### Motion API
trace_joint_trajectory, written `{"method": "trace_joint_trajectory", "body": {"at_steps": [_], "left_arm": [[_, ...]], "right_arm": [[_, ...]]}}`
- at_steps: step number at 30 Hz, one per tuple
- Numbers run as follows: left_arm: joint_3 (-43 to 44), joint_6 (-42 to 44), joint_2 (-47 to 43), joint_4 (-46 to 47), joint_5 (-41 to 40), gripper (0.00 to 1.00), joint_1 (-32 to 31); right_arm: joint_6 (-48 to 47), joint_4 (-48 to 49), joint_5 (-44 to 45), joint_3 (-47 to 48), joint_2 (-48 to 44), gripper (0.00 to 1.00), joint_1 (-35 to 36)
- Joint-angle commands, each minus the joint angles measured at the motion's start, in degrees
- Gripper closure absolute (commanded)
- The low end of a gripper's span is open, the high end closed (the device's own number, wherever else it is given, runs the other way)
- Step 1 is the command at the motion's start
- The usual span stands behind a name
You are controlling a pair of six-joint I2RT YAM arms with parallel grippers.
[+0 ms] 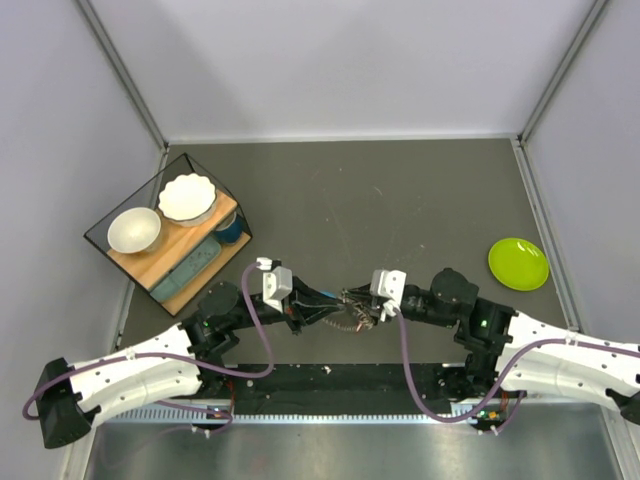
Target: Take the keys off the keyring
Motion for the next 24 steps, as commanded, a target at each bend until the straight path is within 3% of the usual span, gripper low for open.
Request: {"method": "trace_joint_trajectory", "body": {"at_steps": [1, 7, 21, 24], "left_arm": [[0.0, 0.4, -2.0, 6.6, -1.3, 1.00, -0.1], [-0.9, 2.1, -3.4, 5.8, -7.9, 1.00, -0.1], [-0.6, 2.8, -2.5, 5.6, -10.5, 1.00, -0.1], [-0.7, 2.8, -2.3, 5.5, -10.3, 1.00, -0.1]], "right_arm": [[1.3, 2.3, -1.9, 1.0, 1.2, 1.00, 0.1], [1.6, 2.3, -5.0, 0.0, 0.5, 1.00, 0.2], [2.4, 0.7, -4.7, 0.4, -0.2, 1.00, 0.1], [3.3, -0.2, -3.7, 0.6, -0.7, 0.93, 0.1]]}}
